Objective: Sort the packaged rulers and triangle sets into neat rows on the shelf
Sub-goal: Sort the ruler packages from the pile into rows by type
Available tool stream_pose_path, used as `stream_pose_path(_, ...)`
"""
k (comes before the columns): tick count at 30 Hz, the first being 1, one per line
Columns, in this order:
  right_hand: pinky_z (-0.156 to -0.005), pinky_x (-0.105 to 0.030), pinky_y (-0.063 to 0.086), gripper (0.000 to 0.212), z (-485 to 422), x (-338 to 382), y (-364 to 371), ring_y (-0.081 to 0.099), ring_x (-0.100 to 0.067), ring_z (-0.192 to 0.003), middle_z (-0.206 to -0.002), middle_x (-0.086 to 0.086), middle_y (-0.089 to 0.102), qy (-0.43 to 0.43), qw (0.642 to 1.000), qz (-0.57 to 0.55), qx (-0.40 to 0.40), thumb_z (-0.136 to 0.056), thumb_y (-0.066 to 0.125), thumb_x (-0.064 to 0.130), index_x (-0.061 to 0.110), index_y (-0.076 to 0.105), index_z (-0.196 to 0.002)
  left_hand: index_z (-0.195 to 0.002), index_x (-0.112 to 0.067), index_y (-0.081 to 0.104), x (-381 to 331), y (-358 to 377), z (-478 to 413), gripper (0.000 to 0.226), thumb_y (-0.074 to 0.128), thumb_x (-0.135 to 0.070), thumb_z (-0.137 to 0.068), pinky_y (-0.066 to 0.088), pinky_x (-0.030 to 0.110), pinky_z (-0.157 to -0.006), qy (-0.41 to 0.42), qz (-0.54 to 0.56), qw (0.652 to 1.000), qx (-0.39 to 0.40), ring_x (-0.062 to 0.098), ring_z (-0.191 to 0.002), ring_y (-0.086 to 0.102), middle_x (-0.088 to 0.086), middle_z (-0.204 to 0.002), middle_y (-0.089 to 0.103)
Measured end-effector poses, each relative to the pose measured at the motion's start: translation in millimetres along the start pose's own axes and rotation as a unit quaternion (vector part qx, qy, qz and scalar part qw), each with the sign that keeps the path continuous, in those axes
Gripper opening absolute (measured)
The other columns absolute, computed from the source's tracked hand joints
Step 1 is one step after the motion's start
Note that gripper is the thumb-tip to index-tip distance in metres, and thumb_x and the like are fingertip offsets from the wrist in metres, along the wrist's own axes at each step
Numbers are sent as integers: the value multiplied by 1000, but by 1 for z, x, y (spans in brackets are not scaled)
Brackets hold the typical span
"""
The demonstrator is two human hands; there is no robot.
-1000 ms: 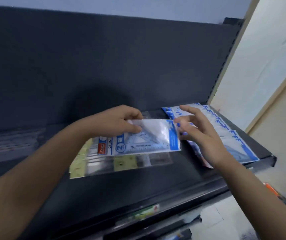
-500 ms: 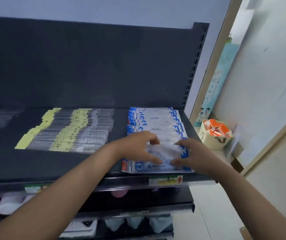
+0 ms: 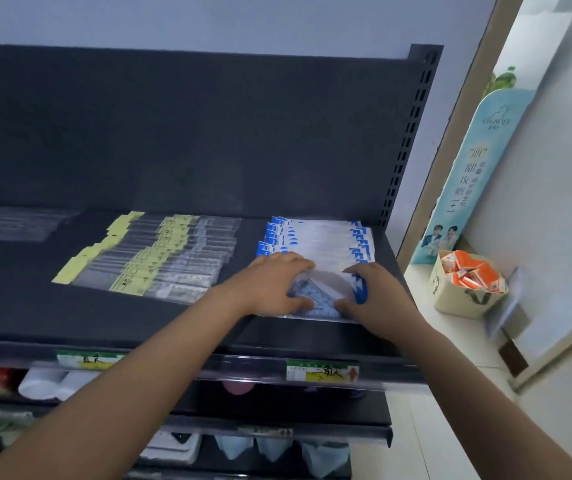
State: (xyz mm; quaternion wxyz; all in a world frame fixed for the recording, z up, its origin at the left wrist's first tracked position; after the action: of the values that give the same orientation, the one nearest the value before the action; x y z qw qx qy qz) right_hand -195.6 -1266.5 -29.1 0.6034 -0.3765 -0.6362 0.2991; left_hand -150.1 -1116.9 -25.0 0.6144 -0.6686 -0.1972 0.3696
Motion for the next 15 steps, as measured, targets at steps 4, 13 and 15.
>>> stream_pose_path(4, -102, -32, 37, 73, 8, 0, -1, 39, -18, -129, -144, 5, 37, -10, 1000, -4, 10, -74, 77, 35, 33, 38, -135, -149, -24, 29, -3, 1, 14, 81, 62, -59, -83, 18, 34, -113, 8, 8, 999, -34, 16, -139, 28, -5, -152, 32)
stream_pose_path(13, -109, -37, 28, 60, 14, 70, -8, 34, -21, -133, -146, 1, 37, -89, 989, 103, -63, -87, 63, 32, 22, 37, -140, -149, -21, 30, 28, -29, 55, 81, 40, -72, -86, 13, 31, -111, -33, -68, 994, -84, 16, -140, 25, -4, -155, 28)
stream_pose_path(15, -106, -33, 30, 54, 11, 107, 4, 38, -20, -128, -140, 1, 41, -120, 985, 109, -61, -88, 61, 32, 20, 41, -136, -147, -22, 33, 45, -48, 79, 84, 39, -76, -83, 13, 32, -112, -44, -81, 990, -104, 15, -140, 24, -3, -155, 29)
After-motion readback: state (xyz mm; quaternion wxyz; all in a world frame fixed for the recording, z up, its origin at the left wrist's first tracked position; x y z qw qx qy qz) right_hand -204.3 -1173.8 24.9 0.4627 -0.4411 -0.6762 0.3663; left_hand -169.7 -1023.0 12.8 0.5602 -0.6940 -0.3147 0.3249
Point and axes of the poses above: each hand's wrist, its own z-axis away from the middle knuckle, its own y-axis out of the palm, x = y × z, the point moved 8 cm from there along -z, towards the middle knuckle
